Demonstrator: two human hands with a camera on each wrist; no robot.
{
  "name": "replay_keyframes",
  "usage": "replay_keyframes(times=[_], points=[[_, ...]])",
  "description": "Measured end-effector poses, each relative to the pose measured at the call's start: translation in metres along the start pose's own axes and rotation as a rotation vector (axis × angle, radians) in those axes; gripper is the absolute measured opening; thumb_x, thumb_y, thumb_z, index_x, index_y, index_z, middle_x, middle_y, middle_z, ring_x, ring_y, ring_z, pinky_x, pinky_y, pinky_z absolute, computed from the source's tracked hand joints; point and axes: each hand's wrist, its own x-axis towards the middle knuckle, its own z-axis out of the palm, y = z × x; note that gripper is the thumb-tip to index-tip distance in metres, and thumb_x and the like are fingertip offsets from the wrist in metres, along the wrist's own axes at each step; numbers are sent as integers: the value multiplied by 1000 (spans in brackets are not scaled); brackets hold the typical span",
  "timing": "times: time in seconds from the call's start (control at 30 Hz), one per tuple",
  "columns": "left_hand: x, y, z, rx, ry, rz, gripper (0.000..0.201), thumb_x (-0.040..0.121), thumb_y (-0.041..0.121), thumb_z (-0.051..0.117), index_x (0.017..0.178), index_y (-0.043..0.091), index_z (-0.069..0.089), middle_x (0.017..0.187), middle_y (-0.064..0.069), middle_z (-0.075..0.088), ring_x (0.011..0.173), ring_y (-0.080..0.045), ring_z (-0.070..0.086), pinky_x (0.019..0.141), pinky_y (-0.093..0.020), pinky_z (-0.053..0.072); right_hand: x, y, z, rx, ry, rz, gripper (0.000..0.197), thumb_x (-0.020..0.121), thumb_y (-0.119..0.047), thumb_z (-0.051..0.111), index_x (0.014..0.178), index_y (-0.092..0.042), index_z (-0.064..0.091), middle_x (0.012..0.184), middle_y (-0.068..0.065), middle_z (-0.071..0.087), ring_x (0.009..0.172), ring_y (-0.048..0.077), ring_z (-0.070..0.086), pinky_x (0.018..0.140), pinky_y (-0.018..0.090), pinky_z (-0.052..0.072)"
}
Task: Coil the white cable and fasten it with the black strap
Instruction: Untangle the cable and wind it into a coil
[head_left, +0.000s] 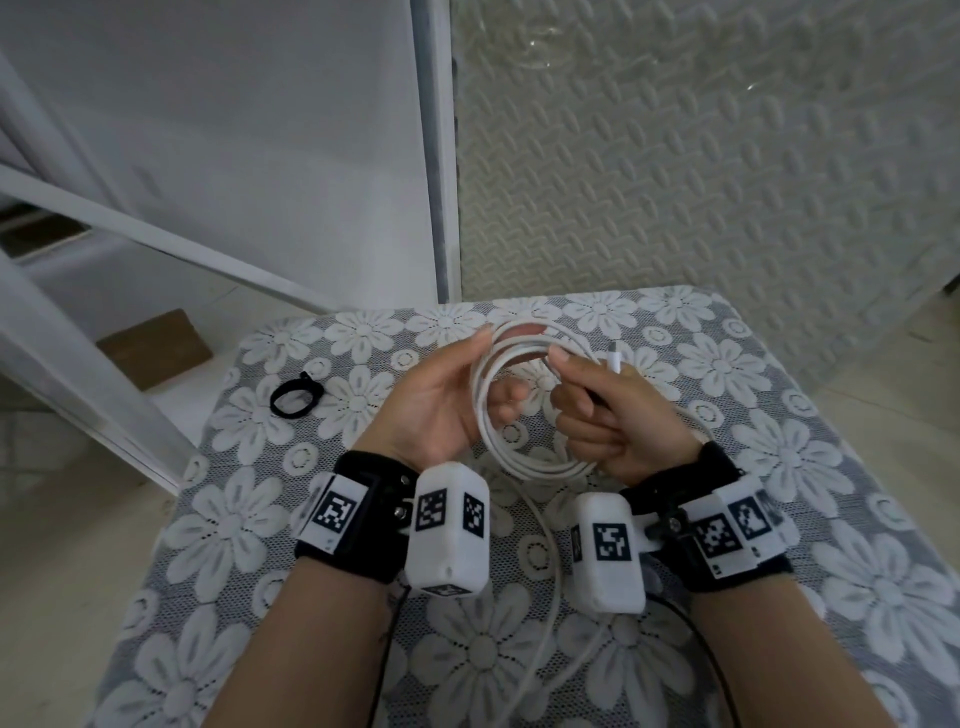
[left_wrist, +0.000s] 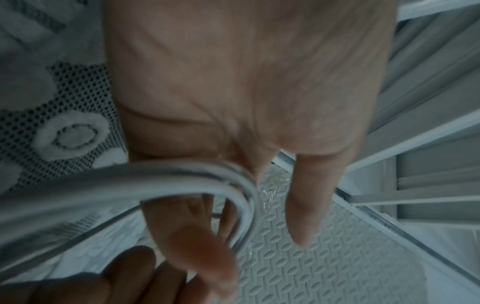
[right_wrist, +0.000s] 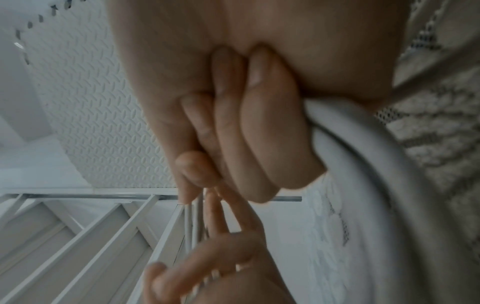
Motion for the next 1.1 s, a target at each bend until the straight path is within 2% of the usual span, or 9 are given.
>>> replay_keyframes(times=[0.17, 0.27, 0.37, 0.47, 0.53, 0.67, 0.87, 0.97, 1.1], points=[[-1, -2, 4, 153, 12, 9, 48, 86, 24, 61, 124, -3, 52, 93, -5, 67, 41, -3, 40, 36, -12, 32, 2, 3, 0, -64, 46, -26, 41, 81, -32, 59, 49, -10, 43, 32, -6, 23, 26, 3, 17, 33, 6, 16], [-1, -2, 8, 272, 80, 4, 34, 88, 17, 53, 116, -2, 58, 100, -11, 61, 37, -1, 30, 34, -11, 24, 3, 5, 1, -123, 73, -30, 40, 86, -28, 58, 53, -9, 46, 31, -7, 24, 26, 4, 18, 34, 7, 14], [-1, -2, 11, 366, 106, 2, 13, 85, 13, 61, 94, 5, 67, 70, -4, 51, 34, 0, 26, 34, -10, 19, 6, 8, 1, -173, 114, -70, 41, 89, -19, 60, 51, -15, 46, 34, -6, 26, 28, 4, 19, 34, 9, 14], [1, -3, 12, 433, 167, 1, 18, 80, 11, 62, 93, 1, 54, 44, 5, 38, 30, -1, 24, 33, -9, 18, 7, 11, 2, -208, 130, -138, 24, 85, -7, 63, 65, -14, 52, 40, -6, 32, 33, 6, 23, 34, 10, 17], [1, -3, 13, 442, 187, 18, 13, 87, 4, 56, 96, 4, 47, 46, 7, 48, 30, 0, 25, 33, -9, 18, 9, 12, 2, -235, 134, -169, 13, 82, -4, 66, 82, -11, 56, 44, -7, 37, 36, 6, 27, 34, 10, 19], [1, -4, 12, 421, 241, 31, 12, 93, 1, 47, 99, 10, 43, 61, -6, 51, 31, -1, 24, 34, -8, 20, 11, 13, 1, -277, 134, -171, 37, 77, -2, 72, 109, -11, 57, 54, -3, 40, 38, 5, 30, 33, 12, 22], [0, -4, 11, 498, 206, 43, 15, 94, 3, 47, 99, 17, 42, 78, -17, 40, 33, -2, 22, 35, -10, 16, 11, 14, 2, -317, 117, -195, 39, 76, 1, 71, 108, -21, 63, 61, 3, 43, 37, 4, 31, 34, 12, 22], [-1, -3, 11, 505, 161, 50, 16, 94, 4, 47, 99, 18, 42, 58, -10, 44, 34, -3, 22, 36, -11, 15, 12, 14, 2, -364, 118, -207, 47, 78, 0, 70, 120, -16, 58, 58, 2, 44, 36, 5, 33, 34, 12, 24], [-2, -2, 11, 500, 135, 50, 18, 95, 4, 46, 106, 17, 40, 60, -1, 43, 34, -2, 22, 36, -9, 16, 8, 11, 5, -449, 145, -241, 28, 79, -4, 71, 104, -14, 63, 51, -3, 48, 33, 7, 39, 33, 13, 25]])
